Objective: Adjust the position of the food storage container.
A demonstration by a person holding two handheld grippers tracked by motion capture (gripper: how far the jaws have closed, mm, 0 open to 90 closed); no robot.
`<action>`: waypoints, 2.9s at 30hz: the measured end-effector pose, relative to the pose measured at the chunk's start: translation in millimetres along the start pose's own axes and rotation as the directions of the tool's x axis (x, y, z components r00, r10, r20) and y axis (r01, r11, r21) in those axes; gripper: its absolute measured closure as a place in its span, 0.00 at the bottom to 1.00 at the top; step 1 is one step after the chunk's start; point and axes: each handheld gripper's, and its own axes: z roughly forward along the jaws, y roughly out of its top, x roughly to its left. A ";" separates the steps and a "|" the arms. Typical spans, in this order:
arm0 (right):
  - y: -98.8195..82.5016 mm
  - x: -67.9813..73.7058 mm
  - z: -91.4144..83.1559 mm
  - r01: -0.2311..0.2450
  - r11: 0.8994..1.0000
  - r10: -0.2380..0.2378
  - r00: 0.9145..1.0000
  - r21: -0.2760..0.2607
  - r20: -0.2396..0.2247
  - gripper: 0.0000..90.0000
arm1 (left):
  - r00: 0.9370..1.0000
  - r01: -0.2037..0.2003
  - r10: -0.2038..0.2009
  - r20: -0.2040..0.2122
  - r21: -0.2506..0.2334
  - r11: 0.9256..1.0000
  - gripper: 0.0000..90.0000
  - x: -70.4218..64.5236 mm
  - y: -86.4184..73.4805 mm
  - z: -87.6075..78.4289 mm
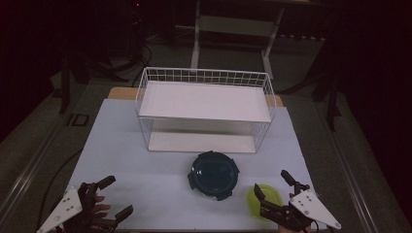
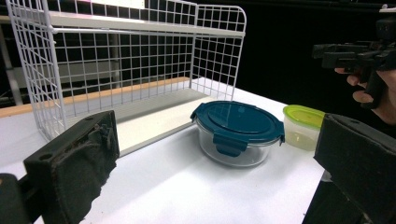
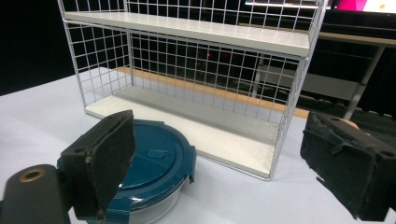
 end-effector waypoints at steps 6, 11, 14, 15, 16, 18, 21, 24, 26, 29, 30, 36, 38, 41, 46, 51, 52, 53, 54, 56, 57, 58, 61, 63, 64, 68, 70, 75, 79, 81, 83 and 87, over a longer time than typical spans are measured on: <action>4.9 0.7 -0.7 -0.018 1.000 0.018 1.000 0.012 0.012 0.11 | 1.000 -0.003 0.003 0.005 0.011 1.000 0.00 -0.7 -1.3 2.0; 11.6 -3.1 6.4 -0.067 0.997 0.065 0.997 0.045 0.051 0.11 | 1.000 -0.009 0.009 0.008 0.008 1.000 0.00 -2.1 -0.4 2.8; 15.9 -5.3 10.1 -0.066 0.996 0.064 0.997 0.053 0.034 0.11 | 1.000 -0.003 0.003 0.010 0.005 1.000 0.00 -1.4 -0.5 2.8; 22.0 -9.3 13.6 -0.075 0.996 0.075 0.997 0.052 0.001 0.11 | 1.000 0.003 -0.003 0.011 0.006 1.000 0.00 -1.1 -1.1 3.2; 25.6 -11.0 16.0 -0.072 0.996 0.071 0.997 0.058 0.006 0.11 | 1.000 0.004 -0.004 0.011 0.006 1.000 0.00 -1.2 -1.4 3.4; 31.8 -14.1 22.7 -0.048 0.996 0.050 0.998 0.082 -0.027 0.11 | 1.000 0.003 -0.003 0.013 0.008 1.000 0.00 -1.4 -1.9 4.2; 35.9 -16.8 30.1 -0.035 0.993 0.040 0.998 0.111 -0.049 0.16 | 1.000 0.003 -0.003 0.016 0.010 1.000 0.00 -2.0 -2.1 5.0; 37.7 -21.7 46.4 0.001 0.984 0.018 0.994 0.177 -0.111 0.26 | 1.000 0.002 -0.003 0.015 0.010 1.000 0.00 -2.1 -2.3 5.1; 36.1 -23.3 54.3 0.009 0.979 0.017 0.992 0.204 -0.125 0.27 | 1.000 0.005 -0.005 0.014 0.010 1.000 0.00 -1.6 -2.5 4.8; 30.6 -26.7 67.9 -0.004 0.971 0.043 0.987 0.240 -0.157 0.34 | 1.000 0.006 -0.006 0.013 0.011 1.000 0.00 -1.1 -2.8 4.7; 29.2 -27.3 71.2 -0.003 0.967 0.047 0.985 0.254 -0.168 0.37 | 1.000 0.004 -0.004 0.014 0.012 1.000 0.00 -1.2 -2.8 4.7; 19.9 -31.7 92.6 0.025 0.941 0.046 0.979 0.338 -0.201 0.63 | 1.000 0.002 -0.002 0.016 0.014 1.000 0.00 -0.9 -3.1 4.3; 18.3 -33.3 96.4 0.025 0.935 0.050 0.978 0.355 -0.200 0.71 | 1.000 0.002 -0.002 0.015 0.014 1.000 0.00 -0.7 -3.1 4.1; 11.2 -35.6 109.0 0.046 0.908 0.049 0.976 0.417 -0.214 0.84 | 1.000 0.005 -0.006 0.011 0.009 1.000 0.00 -0.2 -3.1 3.7; 1.3 -40.0 123.0 0.058 0.868 0.075 0.966 0.493 -0.246 0.92 | 1.000 0.005 -0.005 0.014 0.012 1.000 0.00 0.0 -3.5 4.4; -3.6 -41.1 131.2 0.096 0.839 0.076 0.954 0.535 -0.290 0.97 | 1.000 0.008 -0.008 0.013 0.011 1.000 0.00 0.8 -3.6 4.2; -5.6 -41.3 135.9 0.111 0.826 0.081 0.947 0.553 -0.310 0.98 | 1.000 0.008 -0.008 0.013 0.012 1.000 0.00 0.8 -3.7 4.3; -6.4 -41.1 137.4 0.117 0.822 0.082 0.945 0.558 -0.318 0.99 | 1.000 0.007 -0.007 0.013 0.012 1.000 0.00 0.8 -3.7 4.3; -7.1 -41.0 138.8 0.124 0.815 0.075 0.946 0.566 -0.315 0.99 | 1.000 0.006 -0.006 0.012 0.013 1.000 0.00 0.6 -3.7 4.3; -9.2 -40.9 142.1 0.129 0.805 0.085 0.941 0.579 -0.328 0.99 | 1.000 0.005 -0.005 0.012 0.013 1.000 0.00 0.6 -3.6 4.2; -10.5 -40.5 144.0 0.133 0.798 0.088 0.939 0.588 -0.332 0.99 | 1.000 0.006 -0.006 0.012 0.012 1.000 0.00 0.7 -3.6 4.1; -11.2 -40.1 144.9 0.136 0.791 0.088 0.940 0.596 -0.330 0.99 | 1.000 0.008 -0.008 0.012 0.011 1.000 0.00 0.9 -3.7 4.2; -13.7 -39.2 148.8 0.151 0.778 0.101 0.929 0.610 -0.357 0.99 | 1.000 0.007 -0.007 0.012 0.010 1.000 0.00 1.0 -3.6 4.0; -14.6 -38.9 150.9 0.157 0.767 0.103 0.927 0.622 -0.361 1.00 | 1.000 0.006 -0.007 0.012 0.011 1.000 0.00 0.9 -3.6 3.9; -14.8 -39.5 151.6 0.162 0.767 0.100 0.925 0.621 -0.365 1.00 | 1.000 0.005 -0.005 0.011 0.012 1.000 0.00 0.8 -3.6 3.9; -13.7 -39.9 151.3 0.154 0.763 0.115 0.923 0.628 -0.367 1.00 | 1.000 0.006 -0.006 0.011 0.011 1.000 0.00 0.8 -3.6 4.0; -13.4 -39.4 150.8 0.153 0.761 0.115 0.925 0.631 -0.362 1.00 | 1.000 0.007 -0.007 0.013 0.013 1.000 0.00 0.6 -3.7 4.8; -13.3 -38.6 149.8 0.150 0.756 0.133 0.918 0.637 -0.374 1.00 | 1.000 0.002 -0.002 0.014 0.018 1.000 0.00 0.0 -4.0 5.2; -12.3 -32.8 148.6 0.152 0.758 0.152 0.904 0.634 -0.399 1.00 | 1.000 0.000 -0.001 0.016 0.021 1.000 0.00 -0.3 -4.0 5.9; -9.2 -28.7 148.3 0.159 0.763 0.148 0.900 0.626 -0.409 1.00 | 1.000 -0.002 0.002 0.017 0.023 1.000 0.00 -0.7 -4.1 6.0; -5.8 -24.5 147.8 0.184 0.762 0.133 0.894 0.621 -0.428 1.00 | 1.000 0.000 0.000 0.018 0.024 1.000 0.00 -1.0 -4.3 6.0; -3.9 -18.6 146.3 0.195 0.754 0.147 0.880 0.627 -0.451 1.00 | 1.000 0.002 -0.003 0.021 0.025 1.000 0.00 -0.9 -4.6 6.2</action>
